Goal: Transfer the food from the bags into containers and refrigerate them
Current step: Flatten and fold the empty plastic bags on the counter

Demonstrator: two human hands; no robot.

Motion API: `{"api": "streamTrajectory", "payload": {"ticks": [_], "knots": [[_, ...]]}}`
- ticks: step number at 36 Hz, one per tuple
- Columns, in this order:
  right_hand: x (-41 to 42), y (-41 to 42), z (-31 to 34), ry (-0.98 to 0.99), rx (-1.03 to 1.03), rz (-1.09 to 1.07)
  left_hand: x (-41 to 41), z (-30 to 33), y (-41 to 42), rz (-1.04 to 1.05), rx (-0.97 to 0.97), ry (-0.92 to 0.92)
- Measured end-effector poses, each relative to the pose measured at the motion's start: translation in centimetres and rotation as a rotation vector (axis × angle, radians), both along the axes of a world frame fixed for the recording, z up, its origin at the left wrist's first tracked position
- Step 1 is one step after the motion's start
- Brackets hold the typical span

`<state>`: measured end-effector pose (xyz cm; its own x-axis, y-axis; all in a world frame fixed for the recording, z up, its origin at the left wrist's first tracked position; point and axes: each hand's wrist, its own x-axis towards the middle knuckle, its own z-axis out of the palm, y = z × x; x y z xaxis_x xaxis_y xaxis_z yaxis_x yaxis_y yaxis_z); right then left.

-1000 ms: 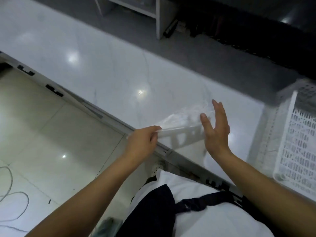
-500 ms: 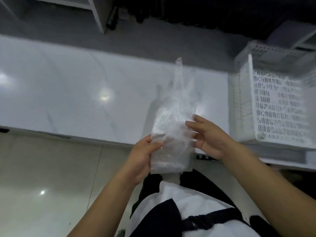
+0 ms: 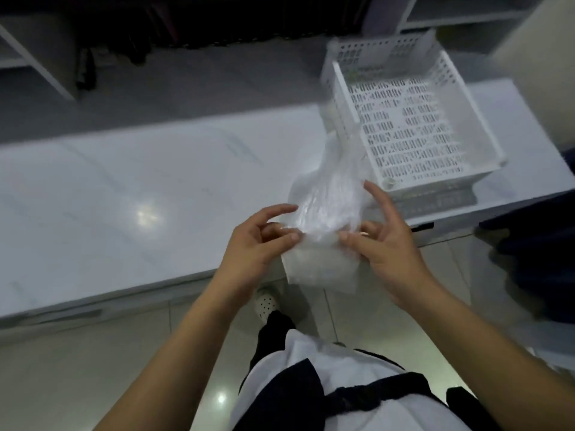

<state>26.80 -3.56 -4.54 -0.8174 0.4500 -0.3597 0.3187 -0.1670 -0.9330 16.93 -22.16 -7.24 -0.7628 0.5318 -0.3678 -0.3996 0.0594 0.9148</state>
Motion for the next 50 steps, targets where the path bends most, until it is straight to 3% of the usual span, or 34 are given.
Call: {"api": "streamTrajectory", "payload": {"ticks": [3,6,12,18,23,26,29,31,36,42,45,50], "knots": [[2.7,1.1,1.0,0.106,0.085,-0.051,2.5,1.0,1.1,-0.008,-0.029,0.145],[5.9,2.4,1.8,0.141,0.162,0.030,5.0,1.9,2.5,-0.028,-0.139,0.319],[13.6,5.0,1.3,0.017,0.341,0.078,11.1,3.2,6.4,-0.188,-0.295,0.609],[21.4,7.7,-0.9,-0.067,0.722,-0.012,17.3,3.3,10.4,-0.352,-0.370,0.872],[27.3,11.6,-2.1,-0.084,0.769,-0.022,21.0,2.7,14.1,-0.447,-0.399,0.973],[30.7,14.2,-2.0,-0.024,0.501,-0.086,22.1,2.5,16.8,-0.533,-0.253,0.796],[33.6,16.6,-1.8,0.073,0.229,-0.164,23.0,2.6,20.1,-0.708,-0.014,0.400],[35.1,18.3,-1.9,0.113,0.125,-0.240,23.5,2.2,22.3,-0.826,0.061,0.236],[37.9,22.3,-3.7,0.121,-0.068,-0.407,25.0,0.5,28.0,-0.974,-0.041,0.166],[40.4,27.9,-6.4,-0.024,-0.242,-0.458,27.2,-2.4,37.4,-0.919,-0.122,0.210],[41.0,31.2,-7.3,-0.147,-0.135,-0.470,27.7,-3.9,42.8,-0.888,-0.163,0.199],[40.1,37.4,-7.9,-0.332,0.037,-0.693,28.4,-5.2,51.0,-0.866,-0.189,0.151]]}}
